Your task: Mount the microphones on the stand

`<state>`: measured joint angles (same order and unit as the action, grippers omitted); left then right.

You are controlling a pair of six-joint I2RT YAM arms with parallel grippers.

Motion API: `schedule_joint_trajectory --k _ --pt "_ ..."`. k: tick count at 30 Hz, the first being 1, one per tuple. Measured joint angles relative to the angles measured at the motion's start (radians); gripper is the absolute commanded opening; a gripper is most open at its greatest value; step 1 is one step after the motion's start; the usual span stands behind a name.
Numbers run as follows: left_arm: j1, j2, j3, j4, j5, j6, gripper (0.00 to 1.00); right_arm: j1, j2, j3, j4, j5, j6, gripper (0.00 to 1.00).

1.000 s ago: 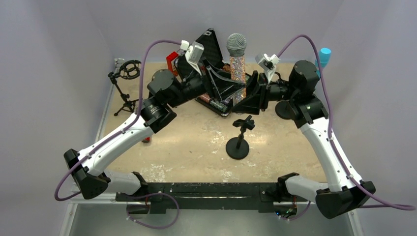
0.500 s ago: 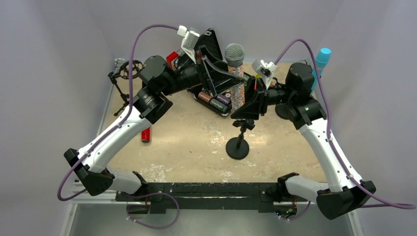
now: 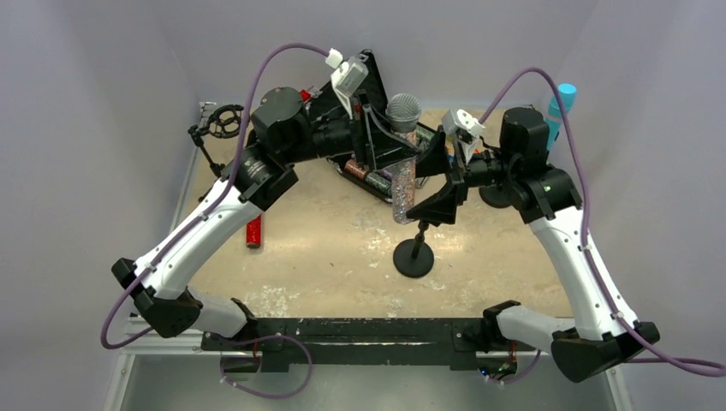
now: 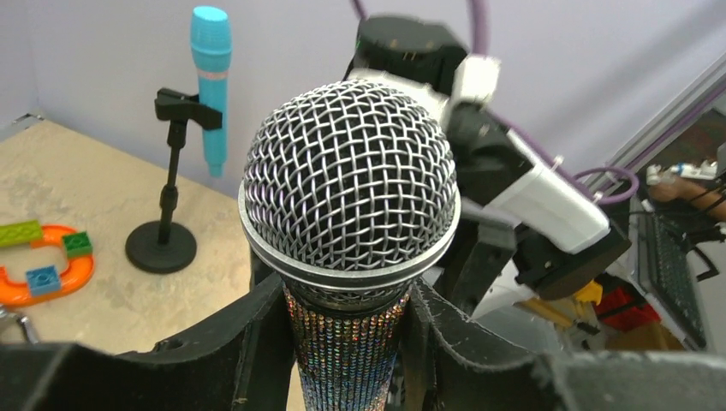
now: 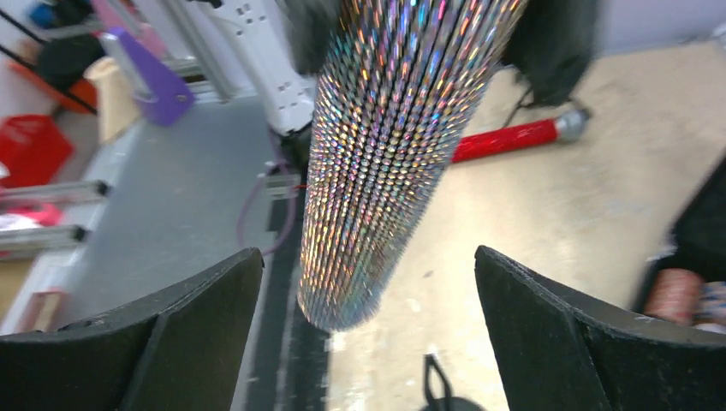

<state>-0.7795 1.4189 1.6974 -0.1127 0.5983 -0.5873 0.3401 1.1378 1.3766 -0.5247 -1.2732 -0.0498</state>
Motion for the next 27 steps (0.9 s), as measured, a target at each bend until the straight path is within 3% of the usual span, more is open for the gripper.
schedule_joint_trajectory --k 7,13,19,27 --pt "0.044 -0.223 -0.092 -0.222 0.003 0.171 0.0 -0.112 -0.07 0.116 -0.247 0.085 -0.403 0.99" --pt "0.05 -0.418 -0.196 -0.356 0.008 0.378 0.0 -0.215 -0.15 -0.036 -0.373 0.071 -0.862 0.99" --pt "0.051 -0.45 -0.356 -0.37 0.021 0.506 0.0 -0.217 -0.07 -0.095 -0.463 0.071 -1.102 0.98" --pt "0.051 -0.337 -0.393 -0.325 0.058 0.574 0.0 -0.217 0.035 -0.109 -0.554 0.073 -1.239 0.93"
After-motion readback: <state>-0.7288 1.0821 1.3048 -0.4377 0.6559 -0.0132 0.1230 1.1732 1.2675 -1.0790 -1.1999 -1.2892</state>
